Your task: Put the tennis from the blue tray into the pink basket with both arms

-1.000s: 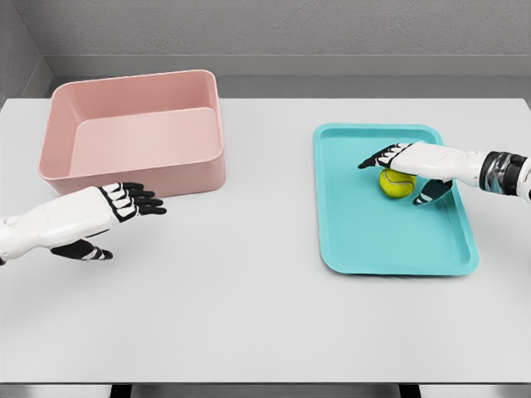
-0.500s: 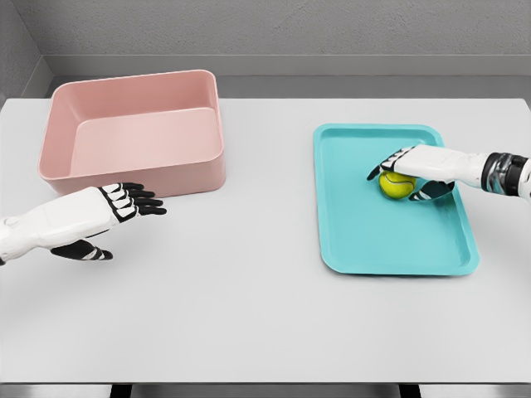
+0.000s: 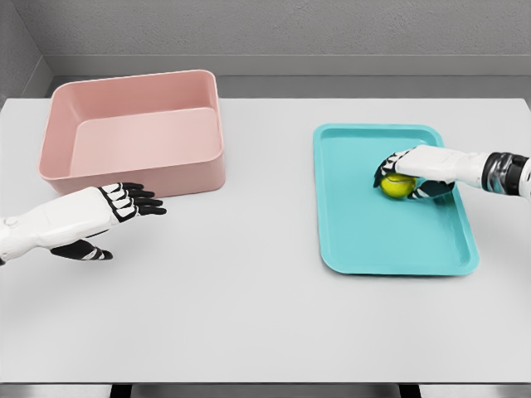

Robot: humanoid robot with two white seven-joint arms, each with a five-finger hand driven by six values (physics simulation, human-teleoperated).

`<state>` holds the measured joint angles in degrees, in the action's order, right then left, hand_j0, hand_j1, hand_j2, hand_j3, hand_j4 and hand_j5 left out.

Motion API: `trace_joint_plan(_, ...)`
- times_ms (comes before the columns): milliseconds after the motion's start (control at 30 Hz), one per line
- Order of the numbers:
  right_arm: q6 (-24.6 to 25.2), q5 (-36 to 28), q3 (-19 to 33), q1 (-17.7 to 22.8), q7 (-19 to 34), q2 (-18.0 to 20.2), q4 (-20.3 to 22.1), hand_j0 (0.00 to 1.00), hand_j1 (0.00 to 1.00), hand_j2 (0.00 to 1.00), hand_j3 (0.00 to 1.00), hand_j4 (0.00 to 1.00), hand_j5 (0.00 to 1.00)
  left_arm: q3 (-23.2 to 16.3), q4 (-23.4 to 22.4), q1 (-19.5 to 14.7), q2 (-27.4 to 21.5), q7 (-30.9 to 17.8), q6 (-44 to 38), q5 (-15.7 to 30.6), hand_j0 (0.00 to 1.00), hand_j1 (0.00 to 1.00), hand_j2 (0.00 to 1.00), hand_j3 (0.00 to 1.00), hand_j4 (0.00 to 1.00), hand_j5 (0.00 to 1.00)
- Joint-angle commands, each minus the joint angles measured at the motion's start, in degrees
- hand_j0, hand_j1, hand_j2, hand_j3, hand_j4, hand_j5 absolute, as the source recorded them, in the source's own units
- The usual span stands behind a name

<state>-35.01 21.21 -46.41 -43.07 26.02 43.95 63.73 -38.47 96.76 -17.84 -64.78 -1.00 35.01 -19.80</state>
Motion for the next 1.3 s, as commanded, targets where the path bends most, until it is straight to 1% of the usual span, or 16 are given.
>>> trace_joint_plan(0,0.0,-0.3,0.1,0.0,0.1,0.3,0.2,0.64,0.64,0.64,0.64,0.64,0.64,0.0,0.0,0.0,-0.1,0.0,0.0,0.4,1.0,1.0,1.0,1.0,1.0,1.0)
trace_joint_plan(67,0.0,-0.4,0.2,-0.1,0.1,0.3,0.3,0.61,0.61,0.61,0.61,0.61,0.61,0.1,0.0,0.0,-0.1,0.1,0.0,0.4,1.0,1.0,1.0,1.0,1.0,1.0)
trace_joint_plan(333,0.0,-0.7,0.3,-1.2,0.0,0.3,0.5,0.62,0.62,0.62,0.62,0.62,0.62,0.1,0.0,0.0,-0.2,0.1,0.0,0.8,1.0,1.0,1.0,1.0,1.0,1.0)
trace_joint_plan(567,0.0,-0.9,0.3,-2.3,-0.4,0.7,1.7,0.61,0.61,0.61,0.61,0.61,0.61,0.1,0.0,0.0,-0.5,0.1,0.0,1.2,1.0,1.0,1.0,1.0,1.0,1.0)
trace_joint_plan(700,0.0,-0.9,0.3,-2.3,-0.5,0.8,2.6,0.61,0.61,0.61,0.61,0.61,0.61,0.2,0.1,-0.1,-0.5,0.1,0.0,1.4,1.0,1.0,1.0,1.0,1.0,1.0)
trace_joint_plan(733,0.0,-0.9,0.3,-2.4,-0.5,0.8,2.7,0.61,0.61,0.61,0.61,0.61,0.61,0.2,0.2,-0.1,-1.0,0.1,0.0,2.1,1.0,1.0,1.0,1.0,1.0,1.0)
trace_joint_plan(767,0.0,-0.9,0.3,-2.4,-0.5,0.9,3.5,0.61,0.61,0.61,0.61,0.61,0.61,0.2,0.2,-0.1,-1.3,0.1,0.0,2.1,1.0,1.0,1.0,1.0,1.0,1.0)
trace_joint_plan(933,0.0,-1.5,0.3,-2.7,-0.5,0.8,4.5,0.61,0.61,0.61,0.61,0.61,0.61,0.2,0.1,0.0,-2.5,0.1,0.0,2.0,1.0,1.0,1.0,1.0,1.0,1.0)
trace_joint_plan(1267,0.0,-1.5,0.2,-2.7,-0.5,0.7,6.9,0.6,0.6,0.6,0.6,0.6,0.6,0.1,0.1,0.1,-2.5,0.0,0.0,2.0,1.0,1.0,1.0,1.0,1.0,1.0)
